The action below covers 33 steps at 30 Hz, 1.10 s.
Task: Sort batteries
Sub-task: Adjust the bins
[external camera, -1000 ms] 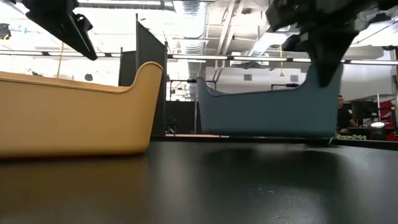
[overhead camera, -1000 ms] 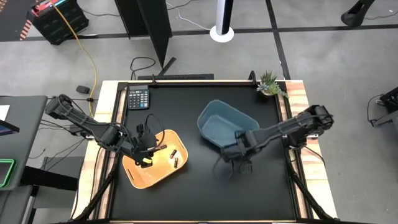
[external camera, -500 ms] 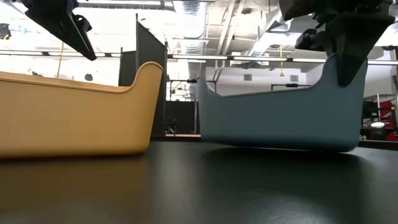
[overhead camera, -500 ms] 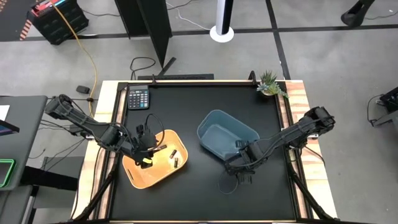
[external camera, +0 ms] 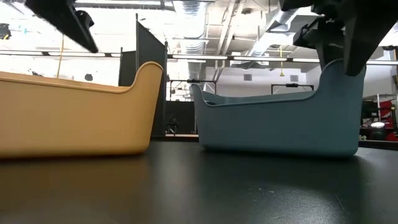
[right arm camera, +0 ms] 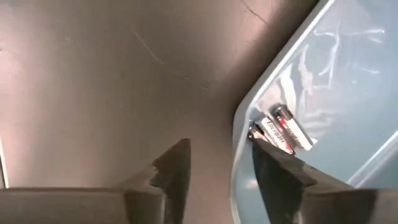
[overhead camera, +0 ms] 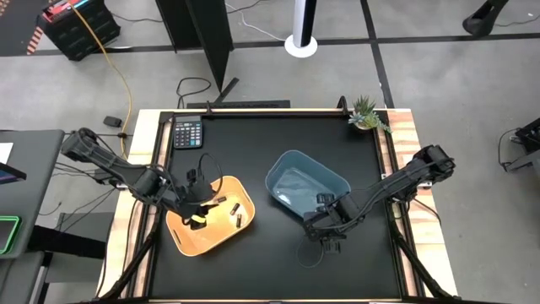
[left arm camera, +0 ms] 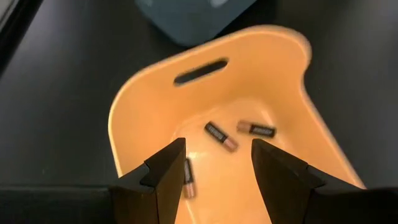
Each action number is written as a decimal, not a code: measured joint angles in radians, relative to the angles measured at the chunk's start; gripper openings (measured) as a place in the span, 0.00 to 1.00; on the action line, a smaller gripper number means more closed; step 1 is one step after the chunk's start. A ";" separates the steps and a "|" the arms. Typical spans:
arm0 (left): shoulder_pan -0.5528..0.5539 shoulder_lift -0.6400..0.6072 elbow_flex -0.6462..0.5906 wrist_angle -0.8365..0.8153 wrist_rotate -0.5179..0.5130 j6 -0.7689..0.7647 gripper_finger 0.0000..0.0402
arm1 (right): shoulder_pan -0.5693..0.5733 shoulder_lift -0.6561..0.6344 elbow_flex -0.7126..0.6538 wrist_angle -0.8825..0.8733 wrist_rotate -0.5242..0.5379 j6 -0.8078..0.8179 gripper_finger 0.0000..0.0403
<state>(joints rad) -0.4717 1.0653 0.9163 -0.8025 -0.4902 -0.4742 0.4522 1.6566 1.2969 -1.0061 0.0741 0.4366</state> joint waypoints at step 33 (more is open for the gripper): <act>-0.241 0.002 -0.017 -0.756 0.417 -0.933 0.01 | 0.158 -0.098 0.072 -0.001 0.376 0.016 0.01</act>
<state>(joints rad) -0.7132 1.0676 0.8992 -1.5580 -0.0732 -1.4069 0.6101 1.5585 1.3685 -1.0071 0.4502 0.4530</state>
